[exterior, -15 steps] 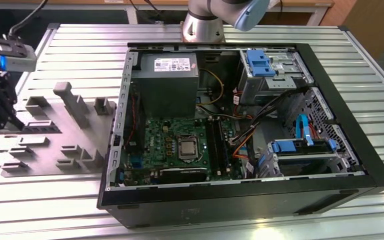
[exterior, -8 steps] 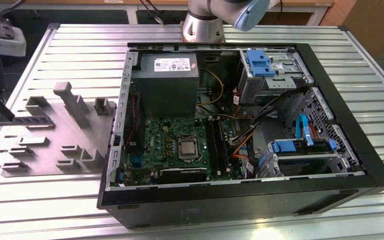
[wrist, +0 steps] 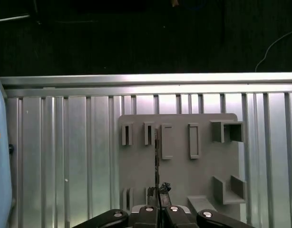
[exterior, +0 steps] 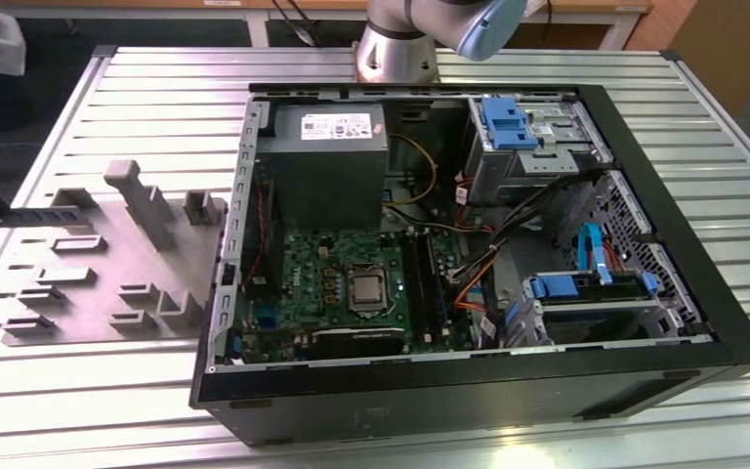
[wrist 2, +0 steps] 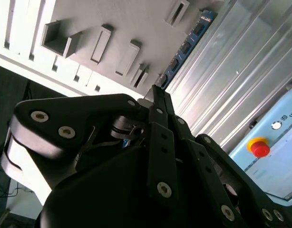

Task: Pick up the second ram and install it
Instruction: 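Pick up the second ram and move it above second insertion slot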

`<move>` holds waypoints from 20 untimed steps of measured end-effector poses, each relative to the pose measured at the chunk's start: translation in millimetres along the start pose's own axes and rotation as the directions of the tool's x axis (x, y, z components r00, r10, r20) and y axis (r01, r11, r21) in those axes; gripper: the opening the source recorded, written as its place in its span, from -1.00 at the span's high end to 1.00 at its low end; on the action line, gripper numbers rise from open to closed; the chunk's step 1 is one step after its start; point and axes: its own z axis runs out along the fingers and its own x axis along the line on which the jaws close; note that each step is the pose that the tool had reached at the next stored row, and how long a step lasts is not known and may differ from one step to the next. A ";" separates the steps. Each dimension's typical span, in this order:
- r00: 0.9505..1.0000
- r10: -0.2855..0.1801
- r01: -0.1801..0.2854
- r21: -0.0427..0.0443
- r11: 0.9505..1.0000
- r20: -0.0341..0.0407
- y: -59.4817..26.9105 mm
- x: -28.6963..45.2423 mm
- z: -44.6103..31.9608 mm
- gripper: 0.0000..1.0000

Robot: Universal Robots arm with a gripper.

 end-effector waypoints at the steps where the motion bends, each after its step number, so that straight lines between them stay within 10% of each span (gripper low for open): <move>1: 1.000 0.000 0.000 0.000 1.000 0.000 0.1 -0.1 -3.9 0.76; 11: 1.000 0.000 0.000 0.000 1.000 0.000 1.0 -0.9 -33.4 0.76; 20: 1.000 0.000 0.000 0.000 1.000 0.000 -0.1 -1.0 -34.4 0.76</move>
